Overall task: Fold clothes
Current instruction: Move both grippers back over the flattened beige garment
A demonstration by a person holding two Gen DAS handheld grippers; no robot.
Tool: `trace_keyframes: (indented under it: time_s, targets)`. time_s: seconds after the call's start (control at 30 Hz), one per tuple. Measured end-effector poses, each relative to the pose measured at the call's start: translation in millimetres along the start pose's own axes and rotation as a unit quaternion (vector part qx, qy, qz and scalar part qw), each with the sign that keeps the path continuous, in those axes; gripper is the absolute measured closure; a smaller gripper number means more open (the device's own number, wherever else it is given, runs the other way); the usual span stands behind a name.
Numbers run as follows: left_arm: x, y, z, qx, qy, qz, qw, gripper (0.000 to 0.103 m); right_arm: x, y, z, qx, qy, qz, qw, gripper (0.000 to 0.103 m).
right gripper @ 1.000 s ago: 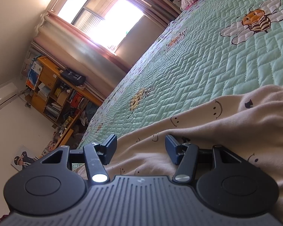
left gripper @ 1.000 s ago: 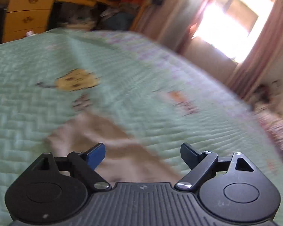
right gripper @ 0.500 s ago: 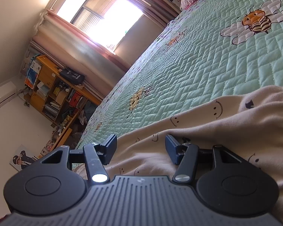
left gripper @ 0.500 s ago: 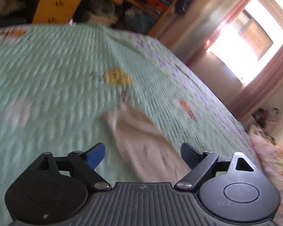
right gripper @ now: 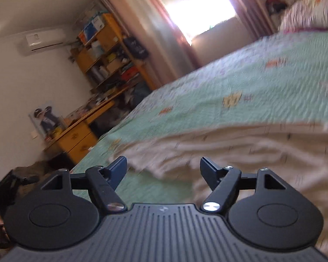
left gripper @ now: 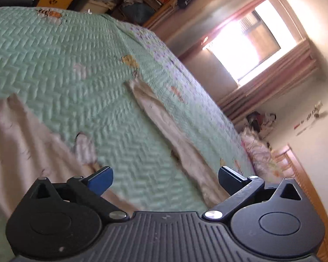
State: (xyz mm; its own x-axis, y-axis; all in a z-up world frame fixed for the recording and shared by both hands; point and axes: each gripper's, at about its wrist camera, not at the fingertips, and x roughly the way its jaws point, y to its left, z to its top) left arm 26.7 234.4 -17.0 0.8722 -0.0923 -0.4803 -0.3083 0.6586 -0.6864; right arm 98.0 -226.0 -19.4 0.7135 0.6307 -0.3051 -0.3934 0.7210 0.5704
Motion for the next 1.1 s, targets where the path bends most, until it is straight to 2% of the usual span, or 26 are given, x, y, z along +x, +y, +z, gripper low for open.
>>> trace_keyframes:
  time_s: [0.13, 0.17, 0.2, 0.33, 0.43, 0.5, 0.6, 0.67, 0.83, 0.9, 1.03, 1.1]
  targets:
    - [23, 21, -29, 0.018, 0.057, 0.036, 0.9976, 0.001, -25, -22, -38, 0.04, 0.055, -0.074, 0.995, 0.027]
    - [27, 29, -36, 0.015, 0.06, 0.041, 0.9972, 0.002, -30, -30, -48, 0.049, 0.065, -0.093, 0.992, 0.027]
    - [27, 35, -40, 0.017, 0.047, 0.031, 0.9983, 0.001, -34, -39, -57, 0.058, 0.074, -0.111, 0.989, 0.028]
    - [18, 38, -38, 0.007, 0.045, 0.02, 0.9987, 0.001, -67, -38, -62, 0.065, 0.057, -0.132, 0.988, 0.028]
    - [6, 36, -33, 0.003, 0.05, 0.027, 0.9984, 0.001, -89, -23, -57, 0.042, 0.042, -0.126, 0.99, 0.027]
    - [0, 39, -34, 0.017, 0.045, 0.036, 0.9982, 0.001, -98, -21, -58, 0.045, 0.043, -0.12, 0.991, 0.021]
    - [-5, 51, -38, 0.018, 0.043, 0.027, 0.9985, 0.001, -97, -41, -71, 0.085, 0.077, -0.149, 0.982, 0.02]
    - [-7, 52, -37, 0.021, 0.045, 0.025, 0.9985, 0.001, -105, -51, -80, 0.104, 0.072, -0.147, 0.981, 0.022]
    - [-8, 37, -37, 0.028, 0.051, 0.048, 0.9972, 0.001, -120, -36, -77, 0.083, 0.068, -0.167, 0.98, 0.021]
    - [-8, 29, -40, 0.04, 0.054, 0.046, 0.9967, 0.001, -123, -33, -75, 0.073, 0.06, -0.159, 0.983, 0.02]
    - [-4, 15, -46, 0.046, 0.067, 0.035, 0.9961, 0.001, -117, -53, -80, 0.092, 0.075, -0.168, 0.979, 0.019]
    - [-1, 5, -47, 0.054, 0.075, 0.036, 0.9951, 0.001, -120, -56, -82, 0.095, 0.069, -0.162, 0.98, 0.019]
